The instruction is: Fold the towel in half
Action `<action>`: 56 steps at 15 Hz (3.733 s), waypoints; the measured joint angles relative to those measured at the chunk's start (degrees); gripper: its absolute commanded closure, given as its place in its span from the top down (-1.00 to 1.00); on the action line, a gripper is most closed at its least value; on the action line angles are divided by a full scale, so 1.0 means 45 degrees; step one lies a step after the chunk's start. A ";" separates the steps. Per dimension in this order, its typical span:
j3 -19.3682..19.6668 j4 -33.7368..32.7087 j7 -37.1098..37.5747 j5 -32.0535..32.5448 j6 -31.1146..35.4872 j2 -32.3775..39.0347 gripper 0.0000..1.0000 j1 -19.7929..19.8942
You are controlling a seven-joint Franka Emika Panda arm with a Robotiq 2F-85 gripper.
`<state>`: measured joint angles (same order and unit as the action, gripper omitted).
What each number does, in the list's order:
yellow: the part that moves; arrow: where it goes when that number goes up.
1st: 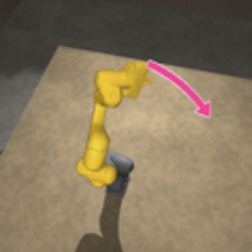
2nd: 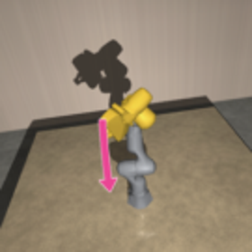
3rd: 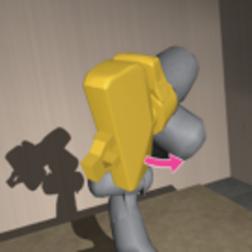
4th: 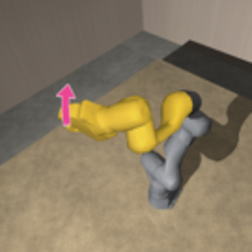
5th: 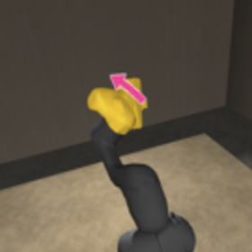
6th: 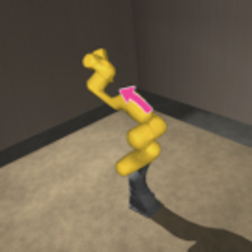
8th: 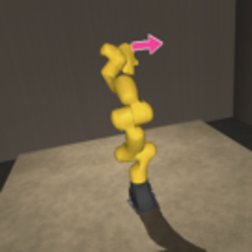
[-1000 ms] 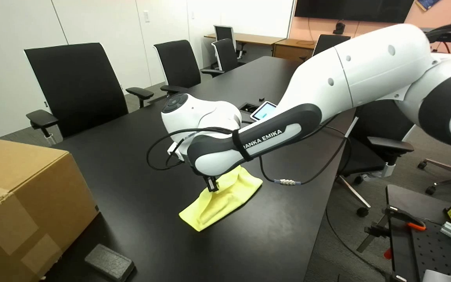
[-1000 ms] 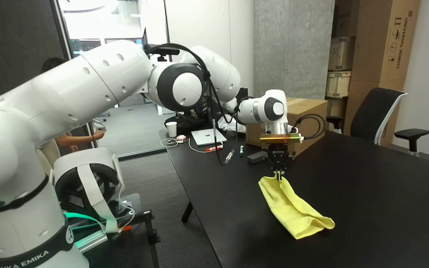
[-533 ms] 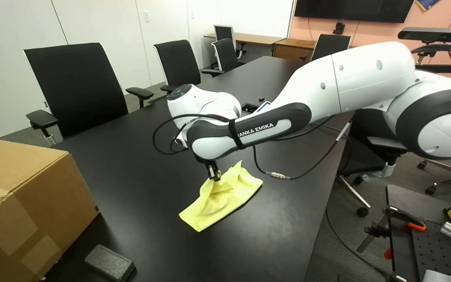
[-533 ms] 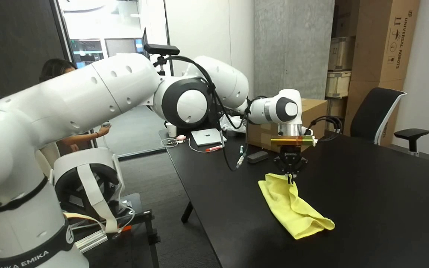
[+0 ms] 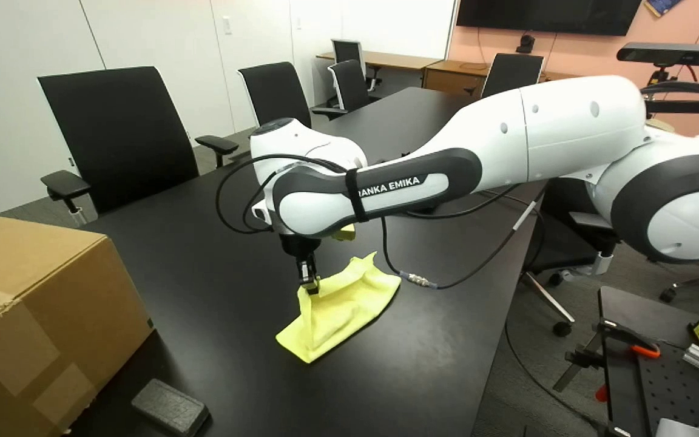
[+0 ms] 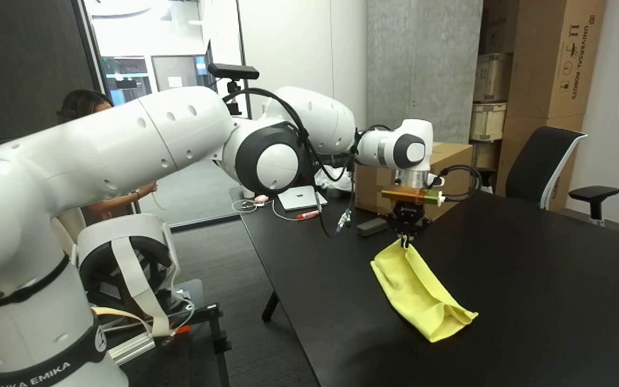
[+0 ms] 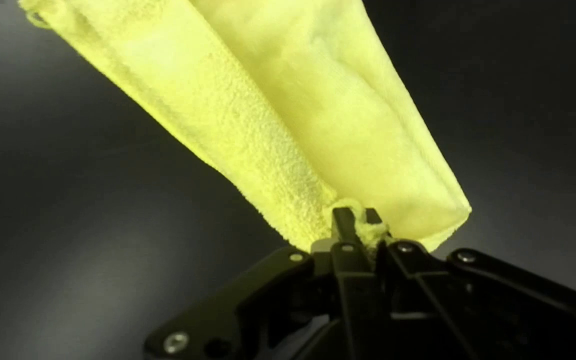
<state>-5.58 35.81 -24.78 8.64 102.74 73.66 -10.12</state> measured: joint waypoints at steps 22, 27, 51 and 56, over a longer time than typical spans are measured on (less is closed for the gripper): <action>0.0449 -0.0415 0.6396 -0.1215 0.3842 0.0916 1.00 0.0386; 0.0872 -0.0079 0.6392 -0.1214 0.0308 -0.0527 1.00 0.1340; 0.1724 1.1282 0.4664 -0.1764 -0.1994 -1.0912 1.00 0.4330; 0.2455 1.4353 0.2498 -0.1608 -0.0977 -1.3689 1.00 0.4866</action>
<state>5.47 100.39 -13.54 1.40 98.35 12.06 11.78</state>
